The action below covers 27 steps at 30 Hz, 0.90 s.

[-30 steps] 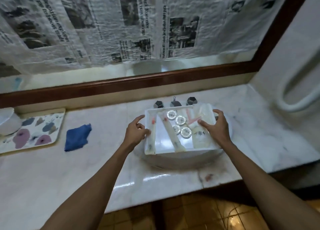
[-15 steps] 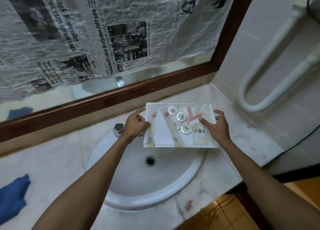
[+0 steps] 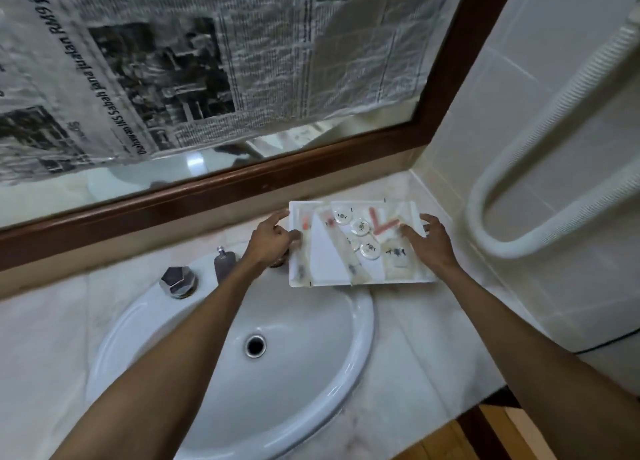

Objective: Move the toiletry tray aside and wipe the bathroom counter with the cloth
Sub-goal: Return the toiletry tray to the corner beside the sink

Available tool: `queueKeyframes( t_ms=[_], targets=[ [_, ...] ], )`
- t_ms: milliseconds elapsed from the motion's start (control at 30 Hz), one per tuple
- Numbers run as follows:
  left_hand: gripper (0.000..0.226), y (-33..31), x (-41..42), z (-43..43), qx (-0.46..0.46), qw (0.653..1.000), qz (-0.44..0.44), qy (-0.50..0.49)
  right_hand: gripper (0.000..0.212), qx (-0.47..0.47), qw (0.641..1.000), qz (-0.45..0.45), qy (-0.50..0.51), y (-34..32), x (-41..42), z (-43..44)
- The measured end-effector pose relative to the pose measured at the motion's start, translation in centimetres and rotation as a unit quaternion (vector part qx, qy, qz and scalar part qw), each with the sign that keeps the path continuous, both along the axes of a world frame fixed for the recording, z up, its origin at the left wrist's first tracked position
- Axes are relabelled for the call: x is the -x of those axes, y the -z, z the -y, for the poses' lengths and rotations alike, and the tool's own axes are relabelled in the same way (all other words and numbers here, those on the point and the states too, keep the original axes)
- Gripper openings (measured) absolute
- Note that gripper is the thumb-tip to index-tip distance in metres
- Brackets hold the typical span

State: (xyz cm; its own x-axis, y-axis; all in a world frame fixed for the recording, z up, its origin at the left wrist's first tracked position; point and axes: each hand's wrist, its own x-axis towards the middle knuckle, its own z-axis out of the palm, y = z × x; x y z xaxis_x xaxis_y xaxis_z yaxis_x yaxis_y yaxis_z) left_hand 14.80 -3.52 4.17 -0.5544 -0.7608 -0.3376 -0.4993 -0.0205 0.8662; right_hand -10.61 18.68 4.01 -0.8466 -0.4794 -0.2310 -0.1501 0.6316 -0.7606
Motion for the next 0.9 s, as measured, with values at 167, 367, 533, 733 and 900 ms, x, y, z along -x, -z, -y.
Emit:
queueKeyframes(
  t_ms=[167,367,533,733,900],
  targets=[
    [0.067,1.7,5.1,-1.1,-0.044,0.998,0.016,-0.033,0.076,-0.048,0.996,0.018,-0.071,1.9,7.5,2.0],
    [0.075,3.5,10.5,-2.3,-0.061,0.996,0.038,-0.058,0.075,-0.082,0.991,0.014,-0.106,3.1,13.4,3.9],
    [0.080,4.5,13.3,-2.3,-0.086,0.993,0.044,-0.073,0.076,-0.104,0.986,0.003,-0.131,3.9,16.3,5.4],
    [0.063,4.2,14.9,-2.8,-0.098,0.992,0.061,-0.058,0.086,-0.135,0.977,-0.015,-0.165,4.6,17.7,6.4],
    [0.043,3.9,15.3,-3.5,-0.086,0.994,0.044,-0.056,0.096,-0.150,0.968,-0.031,-0.198,5.0,18.0,6.3]
  ],
)
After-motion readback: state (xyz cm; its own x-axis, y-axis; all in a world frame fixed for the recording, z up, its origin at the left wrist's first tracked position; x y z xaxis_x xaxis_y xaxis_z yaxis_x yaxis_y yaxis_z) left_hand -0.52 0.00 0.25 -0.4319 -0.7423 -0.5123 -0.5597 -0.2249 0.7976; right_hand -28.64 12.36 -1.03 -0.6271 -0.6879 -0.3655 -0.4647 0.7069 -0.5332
